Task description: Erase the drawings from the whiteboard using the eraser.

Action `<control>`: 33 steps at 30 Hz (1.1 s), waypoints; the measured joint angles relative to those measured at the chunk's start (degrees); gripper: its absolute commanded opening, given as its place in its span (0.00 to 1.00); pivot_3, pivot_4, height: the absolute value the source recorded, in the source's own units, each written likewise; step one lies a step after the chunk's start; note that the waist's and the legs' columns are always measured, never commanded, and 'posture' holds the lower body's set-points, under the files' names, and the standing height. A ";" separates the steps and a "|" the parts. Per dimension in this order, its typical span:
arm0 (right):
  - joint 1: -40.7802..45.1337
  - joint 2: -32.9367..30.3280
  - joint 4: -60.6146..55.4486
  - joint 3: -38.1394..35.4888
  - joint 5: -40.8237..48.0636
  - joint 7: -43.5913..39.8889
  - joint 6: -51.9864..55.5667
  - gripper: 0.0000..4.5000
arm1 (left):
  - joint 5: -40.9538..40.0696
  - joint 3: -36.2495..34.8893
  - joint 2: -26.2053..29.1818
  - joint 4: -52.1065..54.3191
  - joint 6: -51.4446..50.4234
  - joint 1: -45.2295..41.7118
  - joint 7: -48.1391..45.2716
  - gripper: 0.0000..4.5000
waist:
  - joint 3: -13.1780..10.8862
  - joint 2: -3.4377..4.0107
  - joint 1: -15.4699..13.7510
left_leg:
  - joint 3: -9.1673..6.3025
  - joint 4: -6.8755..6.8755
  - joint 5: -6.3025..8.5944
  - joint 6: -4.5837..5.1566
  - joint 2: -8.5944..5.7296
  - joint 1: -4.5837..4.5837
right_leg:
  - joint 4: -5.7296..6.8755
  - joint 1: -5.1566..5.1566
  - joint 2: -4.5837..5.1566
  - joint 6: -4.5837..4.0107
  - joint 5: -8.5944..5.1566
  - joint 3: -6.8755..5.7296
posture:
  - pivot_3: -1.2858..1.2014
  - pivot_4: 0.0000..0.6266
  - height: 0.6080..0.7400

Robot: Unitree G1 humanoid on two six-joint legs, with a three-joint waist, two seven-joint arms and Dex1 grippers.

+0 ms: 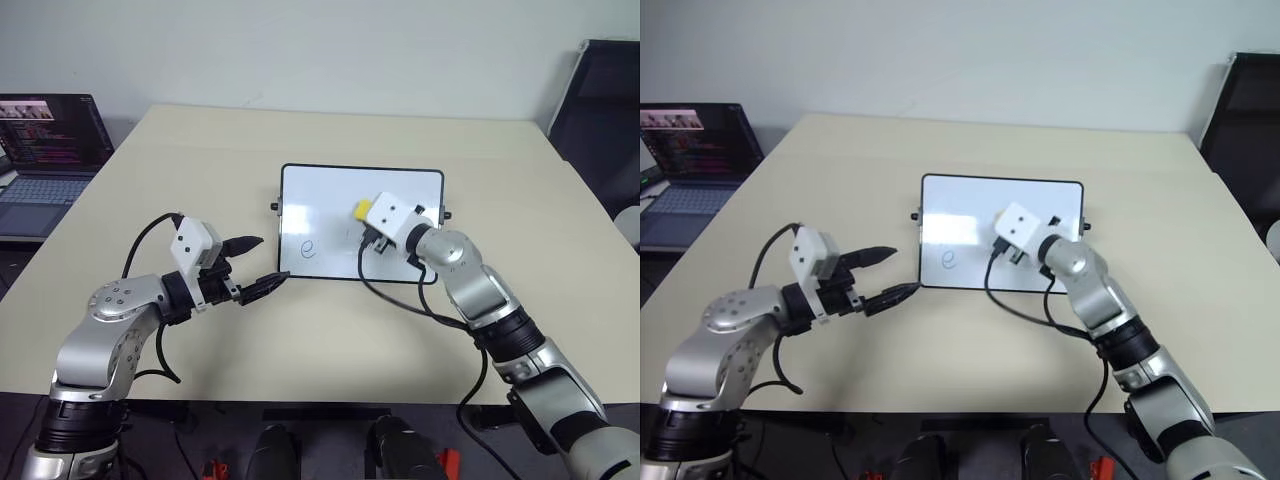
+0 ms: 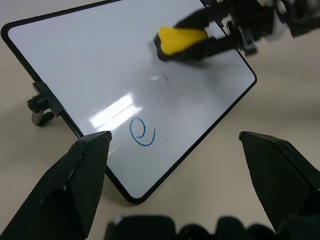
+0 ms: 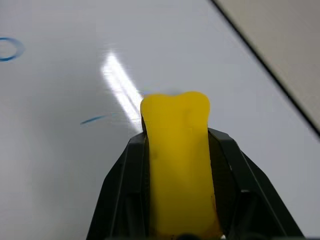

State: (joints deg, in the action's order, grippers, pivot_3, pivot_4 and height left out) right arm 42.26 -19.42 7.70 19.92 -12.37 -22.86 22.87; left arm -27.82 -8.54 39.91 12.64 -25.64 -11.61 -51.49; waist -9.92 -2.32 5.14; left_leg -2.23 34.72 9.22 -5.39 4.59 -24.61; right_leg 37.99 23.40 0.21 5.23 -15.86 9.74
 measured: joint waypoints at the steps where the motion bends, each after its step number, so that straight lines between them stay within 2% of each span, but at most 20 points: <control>1: 0.00 0.42 0.09 -0.18 0.04 -0.04 -0.05 0.28 | 0.04 0.03 0.00 -0.14 0.02 0.02 -0.10 1.00 | 0.00 0.00 0.03 | 0.01 0.01 0.00 0.00 0.00 -0.01 | 0.00 -0.01 0.00 0.00 0.00 0.02 | 0.52 0.24 1.00; 3: -0.09 0.59 -0.29 -0.18 0.13 -1.09 0.16 0.28 | 0.04 0.15 -0.01 -0.14 0.08 0.01 -0.27 1.00 | 0.00 0.00 0.08 | 0.01 0.00 0.00 0.00 0.00 -0.01 | 0.03 -0.14 0.00 0.01 0.00 0.03 | 0.52 0.24 1.00; 7: -3.67 -2.24 -6.56 4.06 0.65 -11.19 2.15 0.28 | 0.03 0.26 -0.07 -0.08 0.03 0.03 -0.23 1.00 | 0.02 -0.01 -0.03 | 0.00 -0.42 0.00 0.00 0.04 -0.03 | 0.03 -0.11 -0.04 0.08 -0.08 -0.02 | 0.52 0.24 1.00; 10: -5.00 -2.27 -8.04 6.37 0.53 -14.42 2.83 0.28 | -0.09 0.30 -0.07 0.28 -0.59 -0.17 0.32 1.00 | 0.01 0.00 0.02 | 0.00 -0.48 0.00 0.00 0.04 -0.03 | 0.02 -0.06 -0.05 0.07 -0.09 -0.02 | 0.52 0.24 1.00; 15: -4.48 -0.41 -6.55 5.46 -0.67 -10.25 2.65 0.28 | -1.44 0.26 0.18 3.93 -4.61 -0.72 2.29 1.00 | 0.01 -0.02 -0.01 | 0.00 -0.37 0.00 0.00 0.02 -0.03 | 0.04 -0.07 -0.04 0.04 -0.04 0.00 | 0.52 0.24 1.00; 20: -2.42 0.49 -4.13 1.32 -2.37 -2.99 1.22 0.28 | -6.62 -2.38 2.25 13.30 -12.28 -1.04 5.53 1.00 | -0.01 -0.03 -0.11 | 0.00 -0.24 0.00 -0.01 0.01 -0.05 | 0.01 -0.06 -0.02 0.05 -0.04 0.02 | 0.52 0.24 1.00; 28: -4.22 0.60 -6.67 0.01 -0.87 -5.80 3.42 0.28 | -16.53 -5.65 3.71 23.10 -24.95 -5.04 14.19 1.00 | -0.01 -0.03 -0.05 | -0.01 -0.36 0.00 -0.01 0.02 -0.06 | -0.02 -0.09 -0.04 0.09 -0.07 0.00 | 0.52 0.24 1.00; 33: -8.56 2.22 -11.31 -5.85 5.61 -6.93 4.77 0.28 | -22.87 -11.28 4.47 28.02 -30.14 -4.10 20.35 1.00 | -0.05 -0.03 -0.05 | -0.01 -0.41 0.01 -0.01 0.01 -0.12 | -0.07 -0.06 -0.04 0.10 -0.07 0.02 | 0.52 0.24 1.00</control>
State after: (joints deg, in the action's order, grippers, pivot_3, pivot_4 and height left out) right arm 33.70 -17.19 -3.62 14.07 -6.76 -29.79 27.64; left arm -50.68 -19.83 44.38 40.66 -55.77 -15.71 -31.14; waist -9.97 -2.34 5.09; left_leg -2.24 34.32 9.23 -5.40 4.60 -24.73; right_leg 37.92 23.33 0.17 5.33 -15.93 9.76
